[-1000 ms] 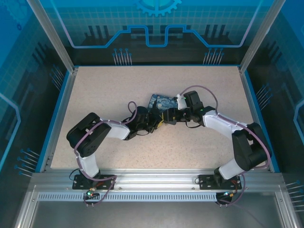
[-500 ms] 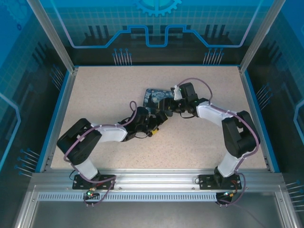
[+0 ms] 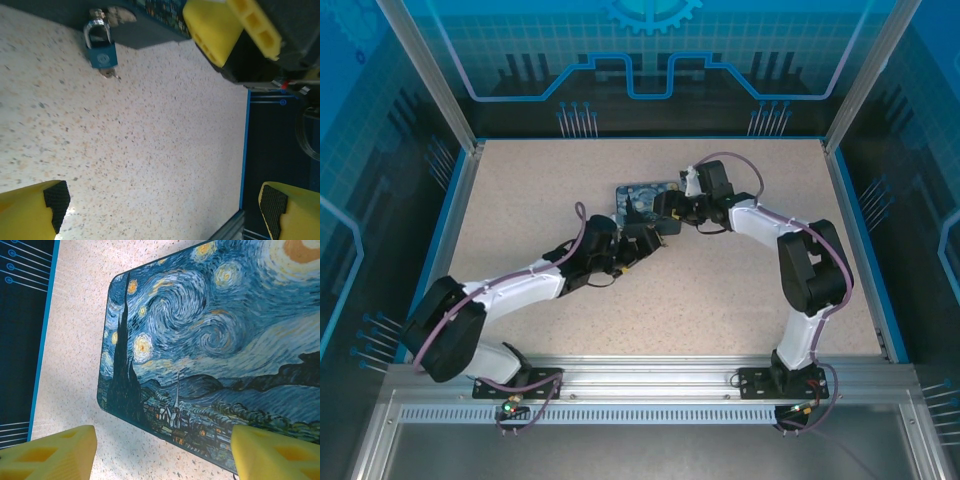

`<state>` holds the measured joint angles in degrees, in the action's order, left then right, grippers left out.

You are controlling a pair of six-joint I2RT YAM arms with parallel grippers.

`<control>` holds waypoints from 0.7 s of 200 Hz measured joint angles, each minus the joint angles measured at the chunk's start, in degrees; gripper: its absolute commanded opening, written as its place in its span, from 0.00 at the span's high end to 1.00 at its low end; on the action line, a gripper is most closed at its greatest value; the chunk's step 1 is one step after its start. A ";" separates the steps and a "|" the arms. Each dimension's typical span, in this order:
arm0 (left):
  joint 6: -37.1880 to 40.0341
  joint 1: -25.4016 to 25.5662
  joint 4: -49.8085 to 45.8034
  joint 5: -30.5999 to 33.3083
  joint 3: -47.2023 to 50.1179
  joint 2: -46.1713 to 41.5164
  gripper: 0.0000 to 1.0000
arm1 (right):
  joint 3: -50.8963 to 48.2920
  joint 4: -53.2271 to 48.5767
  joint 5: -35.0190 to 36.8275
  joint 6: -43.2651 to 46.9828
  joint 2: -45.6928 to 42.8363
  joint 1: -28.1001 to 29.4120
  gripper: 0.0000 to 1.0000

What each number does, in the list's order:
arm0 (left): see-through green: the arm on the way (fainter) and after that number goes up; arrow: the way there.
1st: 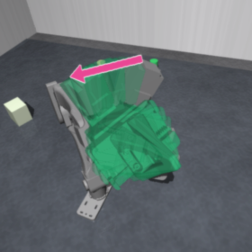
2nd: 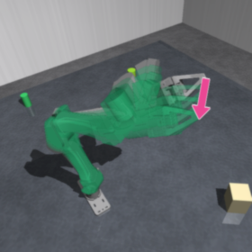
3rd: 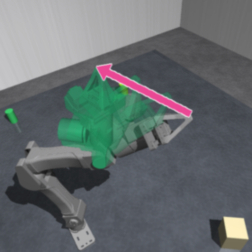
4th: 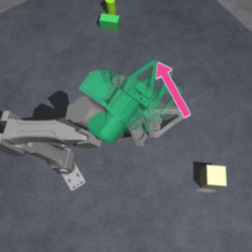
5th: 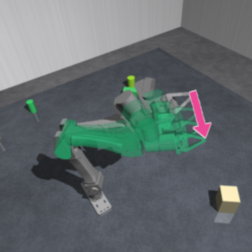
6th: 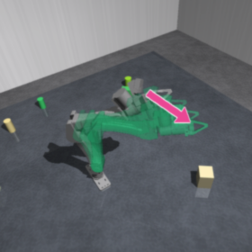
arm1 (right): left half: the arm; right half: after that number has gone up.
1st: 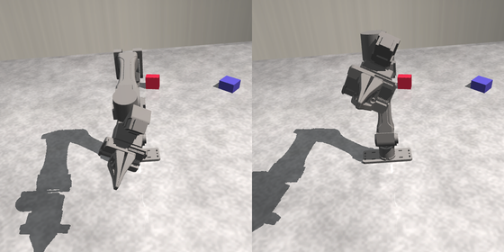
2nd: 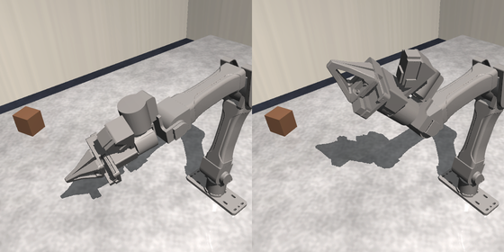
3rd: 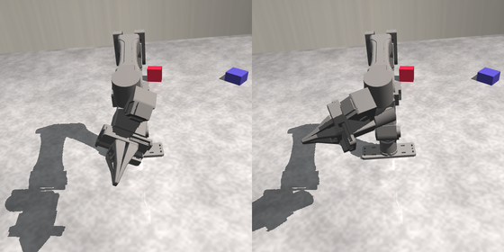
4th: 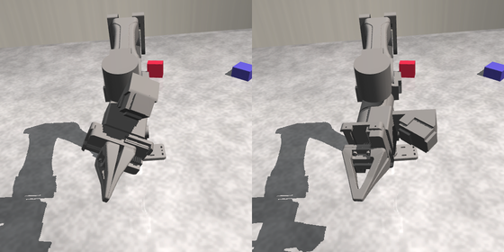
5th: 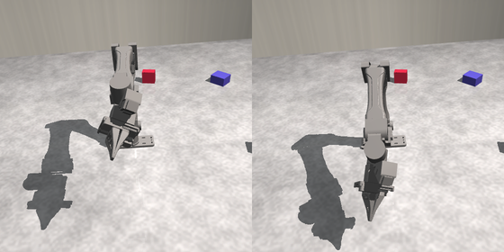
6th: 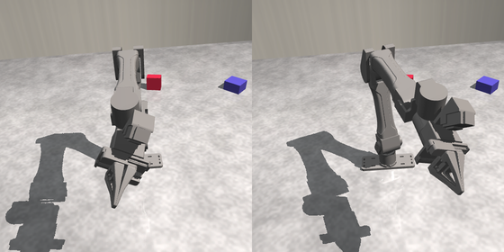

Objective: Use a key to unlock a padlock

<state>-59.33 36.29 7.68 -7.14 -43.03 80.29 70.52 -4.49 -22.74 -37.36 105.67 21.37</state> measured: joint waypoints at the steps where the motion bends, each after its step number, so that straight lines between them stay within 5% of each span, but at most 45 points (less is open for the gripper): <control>1: 0.04 -0.02 -0.11 0.07 0.00 -0.11 0.01 | 0.00 0.00 -0.02 0.00 0.00 -0.02 0.27; 56: 3.37 -3.69 -5.31 4.61 0.00 -8.48 0.01 | -2.75 -1.53 0.20 -0.11 -3.96 -0.55 0.27; 140: 4.81 -6.82 -7.85 4.96 -1.09 -7.80 0.01 | -11.80 -2.58 3.61 5.22 -14.27 0.50 0.31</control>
<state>-54.52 29.47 -0.16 -2.17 -44.12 72.49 58.72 -7.07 -19.14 -32.14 91.39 21.87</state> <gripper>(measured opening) 0.989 0.705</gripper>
